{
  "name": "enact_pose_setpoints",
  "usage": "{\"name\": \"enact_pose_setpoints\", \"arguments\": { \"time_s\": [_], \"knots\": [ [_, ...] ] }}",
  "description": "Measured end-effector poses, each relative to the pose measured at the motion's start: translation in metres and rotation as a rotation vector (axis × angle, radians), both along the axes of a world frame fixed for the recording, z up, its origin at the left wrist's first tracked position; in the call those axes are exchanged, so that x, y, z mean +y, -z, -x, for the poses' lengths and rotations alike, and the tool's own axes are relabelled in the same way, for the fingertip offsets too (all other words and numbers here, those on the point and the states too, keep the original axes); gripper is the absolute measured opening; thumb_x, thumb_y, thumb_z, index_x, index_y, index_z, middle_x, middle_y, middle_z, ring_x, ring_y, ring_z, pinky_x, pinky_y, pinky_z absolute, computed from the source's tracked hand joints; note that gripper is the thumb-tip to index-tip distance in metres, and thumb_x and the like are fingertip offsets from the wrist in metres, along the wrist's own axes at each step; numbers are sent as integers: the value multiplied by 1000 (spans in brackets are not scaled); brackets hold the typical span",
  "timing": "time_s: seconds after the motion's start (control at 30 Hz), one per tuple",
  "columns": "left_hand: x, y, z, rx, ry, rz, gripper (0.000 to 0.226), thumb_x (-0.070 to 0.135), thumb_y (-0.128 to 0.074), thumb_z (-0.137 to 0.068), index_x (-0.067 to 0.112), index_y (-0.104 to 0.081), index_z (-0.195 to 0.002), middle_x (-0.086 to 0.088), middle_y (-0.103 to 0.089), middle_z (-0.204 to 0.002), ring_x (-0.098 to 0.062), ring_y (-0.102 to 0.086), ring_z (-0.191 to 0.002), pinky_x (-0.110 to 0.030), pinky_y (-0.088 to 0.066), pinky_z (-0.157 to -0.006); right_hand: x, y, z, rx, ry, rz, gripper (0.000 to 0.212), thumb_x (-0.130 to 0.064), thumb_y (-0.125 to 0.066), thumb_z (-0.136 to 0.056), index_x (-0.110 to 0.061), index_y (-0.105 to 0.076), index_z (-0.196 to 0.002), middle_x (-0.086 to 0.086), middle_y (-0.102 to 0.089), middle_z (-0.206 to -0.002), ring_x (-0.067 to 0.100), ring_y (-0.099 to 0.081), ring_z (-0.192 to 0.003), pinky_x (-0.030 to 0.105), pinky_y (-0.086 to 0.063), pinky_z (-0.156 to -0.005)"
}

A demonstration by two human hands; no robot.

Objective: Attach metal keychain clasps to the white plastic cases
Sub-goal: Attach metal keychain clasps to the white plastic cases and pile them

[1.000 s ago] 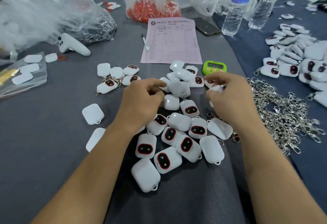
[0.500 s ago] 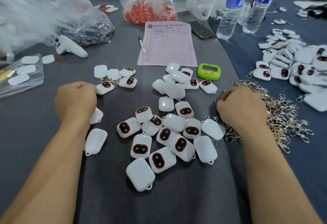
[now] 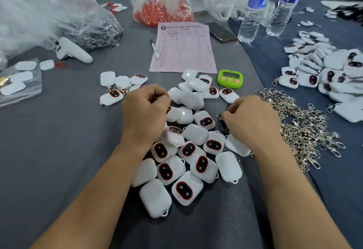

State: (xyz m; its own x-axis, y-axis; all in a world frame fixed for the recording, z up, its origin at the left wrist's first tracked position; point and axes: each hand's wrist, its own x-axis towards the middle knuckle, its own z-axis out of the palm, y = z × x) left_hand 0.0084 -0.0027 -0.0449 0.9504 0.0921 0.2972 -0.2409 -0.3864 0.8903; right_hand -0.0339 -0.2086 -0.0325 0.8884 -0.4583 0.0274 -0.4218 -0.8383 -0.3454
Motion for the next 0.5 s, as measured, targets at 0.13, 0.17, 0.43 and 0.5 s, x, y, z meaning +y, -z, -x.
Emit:
{"name": "enact_pose_setpoints", "arguments": {
  "time_s": [0.13, 0.17, 0.43, 0.5],
  "knots": [
    [-2, -7, 10, -99, 4, -173, 17, 16, -57, -75, 26, -68, -67, 13, -61, -58, -7, -53, -54, -18, -39, -52, 4, -1, 1, 82, -83, 34, 32, -48, -66, -85, -22, -69, -103, 10, -69, -103, 34, -65, -97, 39, -55, -81],
    [-5, -8, 14, -134, 22, -239, 16, 17, -56, -75, 26, -68, -69, 12, -62, -60, -9, -55, -57, -21, -41, -53, 6, -1, 1, 92, -102, 42, 29, -47, -66, -86, -23, -69, -101, 9, -69, -101, 33, -64, -96, 37, -53, -79],
    [-30, -10, 34, -163, 202, -442, 24, 29, -67, -88, 35, -74, -109, 17, -74, -98, -6, -64, -87, -26, -53, -80, 13, -3, -4, -328, -108, -545, 23, -28, -77, -85, -21, -69, -64, -12, -58, -50, 5, -49, -46, 23, -37, -50],
    [-30, -6, 31, -58, 250, -345, 31, 33, -73, -87, 38, -71, -118, 22, -73, -102, 2, -63, -93, -12, -48, -80, 23, -5, -3, -404, -133, -845, 24, -18, -76, -88, -21, -72, -64, -10, -57, -49, 3, -45, -43, 18, -38, -45]
  ]
}}
